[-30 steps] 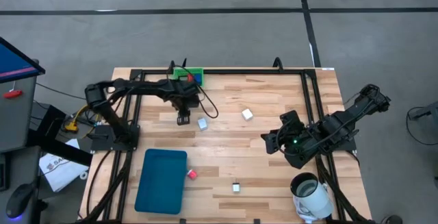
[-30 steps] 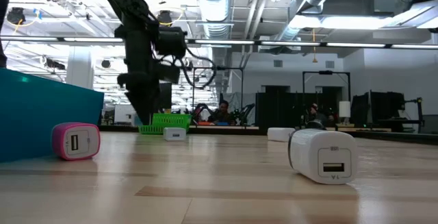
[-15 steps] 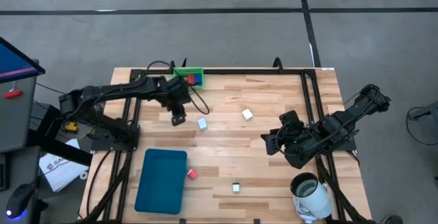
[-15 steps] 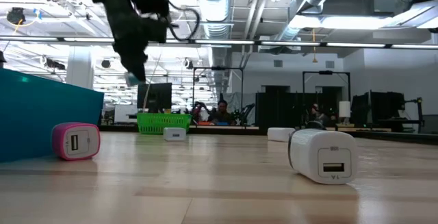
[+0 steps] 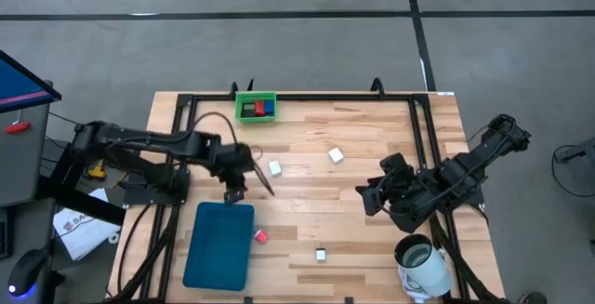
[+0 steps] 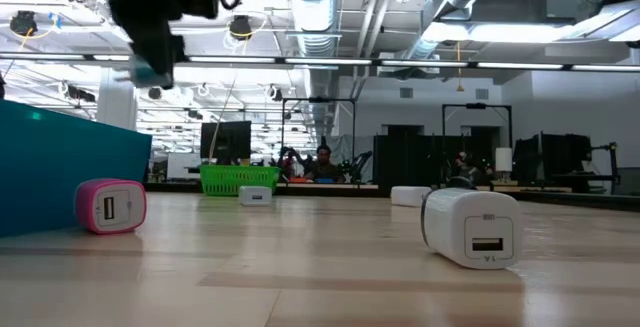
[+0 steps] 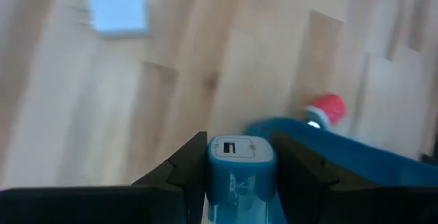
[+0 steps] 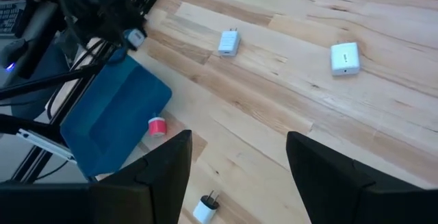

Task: Pick & Place Office items
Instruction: Put the left light blue charger adapter into the blue bin

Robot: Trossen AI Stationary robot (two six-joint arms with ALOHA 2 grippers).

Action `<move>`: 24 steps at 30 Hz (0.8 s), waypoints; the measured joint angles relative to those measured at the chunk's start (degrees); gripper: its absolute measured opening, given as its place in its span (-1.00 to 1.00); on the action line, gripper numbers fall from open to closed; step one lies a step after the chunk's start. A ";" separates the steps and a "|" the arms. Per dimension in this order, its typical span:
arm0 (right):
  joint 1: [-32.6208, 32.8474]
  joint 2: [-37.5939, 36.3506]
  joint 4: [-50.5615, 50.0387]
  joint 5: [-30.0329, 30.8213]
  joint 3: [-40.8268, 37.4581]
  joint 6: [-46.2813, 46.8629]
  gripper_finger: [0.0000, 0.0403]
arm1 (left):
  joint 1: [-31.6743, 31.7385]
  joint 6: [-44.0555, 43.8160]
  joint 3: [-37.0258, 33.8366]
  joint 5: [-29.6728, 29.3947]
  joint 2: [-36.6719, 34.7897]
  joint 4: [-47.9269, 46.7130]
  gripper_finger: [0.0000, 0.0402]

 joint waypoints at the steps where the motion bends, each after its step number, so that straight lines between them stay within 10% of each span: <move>1: 0.21 0.00 0.07 0.03 -0.01 -0.31 0.14 | -1.70 -1.91 0.00 -0.56 0.02 0.04 -0.37; 24: 3.90 0.00 1.52 0.08 0.00 -3.84 0.14 | -35.39 -41.05 0.04 -9.30 5.24 4.99 -0.37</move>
